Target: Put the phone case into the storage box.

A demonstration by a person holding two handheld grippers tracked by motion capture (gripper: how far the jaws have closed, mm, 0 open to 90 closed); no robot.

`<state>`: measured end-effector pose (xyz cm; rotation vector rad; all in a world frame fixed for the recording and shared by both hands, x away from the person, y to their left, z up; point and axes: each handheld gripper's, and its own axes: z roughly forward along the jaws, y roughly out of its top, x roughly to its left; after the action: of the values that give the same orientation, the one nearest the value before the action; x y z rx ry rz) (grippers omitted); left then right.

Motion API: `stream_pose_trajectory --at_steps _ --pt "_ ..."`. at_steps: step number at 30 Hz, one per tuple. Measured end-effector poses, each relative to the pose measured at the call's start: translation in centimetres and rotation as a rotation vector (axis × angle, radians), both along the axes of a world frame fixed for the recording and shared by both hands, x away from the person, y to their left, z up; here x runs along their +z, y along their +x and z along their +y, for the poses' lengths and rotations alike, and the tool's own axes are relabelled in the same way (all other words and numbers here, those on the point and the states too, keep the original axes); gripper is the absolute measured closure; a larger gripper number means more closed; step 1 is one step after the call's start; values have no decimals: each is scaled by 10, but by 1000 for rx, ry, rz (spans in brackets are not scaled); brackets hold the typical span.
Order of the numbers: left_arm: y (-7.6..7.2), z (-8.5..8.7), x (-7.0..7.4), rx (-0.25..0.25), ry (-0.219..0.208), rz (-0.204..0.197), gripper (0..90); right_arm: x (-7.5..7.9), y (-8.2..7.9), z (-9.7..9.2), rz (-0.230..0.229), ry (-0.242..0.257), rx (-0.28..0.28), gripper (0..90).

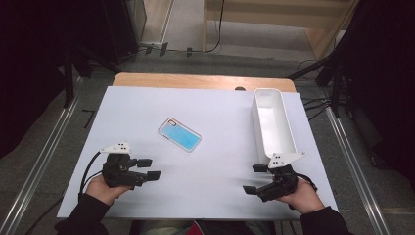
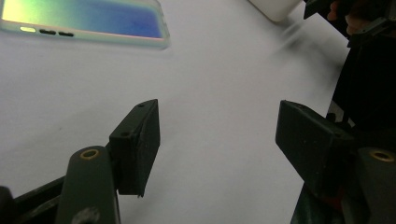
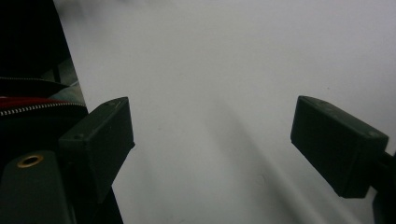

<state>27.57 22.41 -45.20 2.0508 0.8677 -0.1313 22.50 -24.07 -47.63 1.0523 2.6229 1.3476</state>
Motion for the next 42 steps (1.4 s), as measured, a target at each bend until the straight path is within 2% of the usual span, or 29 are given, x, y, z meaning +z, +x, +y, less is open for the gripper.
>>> stream_pose_trajectory --at_steps 2,4,10,14,26,29,42 --pt "1 0 0 -7 7 7 294 0 0 0 -4 3 2 118" --pt "3 1 -1 -9 -4 16 257 1 0 0 -9 11 -1 118" --pt "4 3 0 -3 1 10 257 4 0 6 -21 46 6 118" --pt "3 2 1 -9 0 3 257 6 1 11 -23 40 14 118" --pt "3 0 1 -21 12 9 257 15 9 22 -6 66 -34 118" --pt "3 0 1 -24 9 7 257 18 10 25 -21 67 -33 118" --pt "3 -1 1 -27 8 10 257 24 18 36 -25 64 -53 117"
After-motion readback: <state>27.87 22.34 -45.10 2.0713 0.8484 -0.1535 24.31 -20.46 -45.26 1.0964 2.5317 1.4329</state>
